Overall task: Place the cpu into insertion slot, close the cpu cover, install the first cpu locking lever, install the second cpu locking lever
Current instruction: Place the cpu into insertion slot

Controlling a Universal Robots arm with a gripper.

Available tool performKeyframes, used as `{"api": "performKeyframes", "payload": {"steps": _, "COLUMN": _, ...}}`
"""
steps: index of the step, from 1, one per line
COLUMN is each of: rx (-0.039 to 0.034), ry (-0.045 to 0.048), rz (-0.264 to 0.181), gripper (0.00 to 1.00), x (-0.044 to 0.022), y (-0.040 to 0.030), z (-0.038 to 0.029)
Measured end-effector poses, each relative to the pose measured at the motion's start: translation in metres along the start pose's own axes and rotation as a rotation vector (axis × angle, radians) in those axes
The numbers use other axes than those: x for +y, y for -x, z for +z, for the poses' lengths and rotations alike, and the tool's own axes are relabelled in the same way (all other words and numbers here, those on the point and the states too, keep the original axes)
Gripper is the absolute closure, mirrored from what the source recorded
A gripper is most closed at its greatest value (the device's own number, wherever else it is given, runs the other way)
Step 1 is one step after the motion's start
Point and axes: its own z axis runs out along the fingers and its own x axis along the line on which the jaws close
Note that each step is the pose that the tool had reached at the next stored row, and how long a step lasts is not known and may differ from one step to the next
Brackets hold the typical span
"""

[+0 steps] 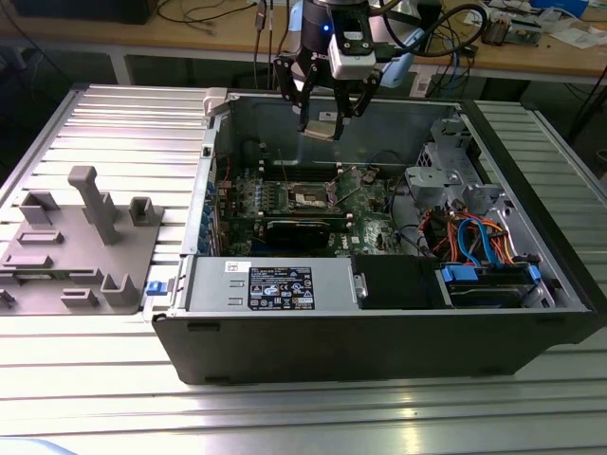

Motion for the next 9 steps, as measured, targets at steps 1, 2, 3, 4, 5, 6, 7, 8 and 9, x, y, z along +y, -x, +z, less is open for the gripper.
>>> {"api": "performKeyframes", "payload": {"steps": 1, "rx": -0.0001, "ry": -0.0003, "rz": 0.001, "gripper": 0.46, "x": 0.0000, "y": 0.0000, "z": 0.0000}}
{"api": "performKeyframes", "payload": {"steps": 2, "rx": -0.0002, "ry": -0.0006, "rz": 0.001, "gripper": 0.46, "x": 0.0000, "y": 0.0000, "z": 0.0000}}
{"api": "performKeyframes", "payload": {"steps": 3, "rx": -0.0003, "ry": -0.0009, "rz": 0.002, "gripper": 0.46, "x": 0.0000, "y": 0.0000, "z": 0.0000}}
{"api": "performKeyframes", "payload": {"steps": 4, "rx": -0.0005, "ry": -0.0014, "rz": 0.002, "gripper": 0.46, "x": 0.0000, "y": 0.0000, "z": 0.0000}}
{"api": "performKeyframes", "payload": {"steps": 5, "rx": -0.0005, "ry": -0.0017, "rz": 0.003, "gripper": 0.46, "x": 0.0000, "y": 0.0000, "z": 0.0000}}
{"api": "performKeyframes", "payload": {"steps": 6, "rx": -0.0006, "ry": -0.0020, "rz": 0.004, "gripper": 0.46, "x": 0.0000, "y": 0.0000, "z": 0.0000}}
{"api": "performKeyframes", "payload": {"steps": 7, "rx": -0.0008, "ry": -0.0027, "rz": 0.006, "gripper": 0.46, "x": 0.0000, "y": 0.0000, "z": 0.0000}}
{"api": "performKeyframes", "payload": {"steps": 8, "rx": -0.0009, "ry": -0.0030, "rz": 0.007, "gripper": 0.46, "x": 0.0000, "y": 0.0000, "z": 0.0000}}
{"api": "performKeyframes", "payload": {"steps": 9, "rx": -0.0010, "ry": -0.0034, "rz": 0.007, "gripper": 0.46, "x": 0.0000, "y": 0.0000, "z": 0.0001}}
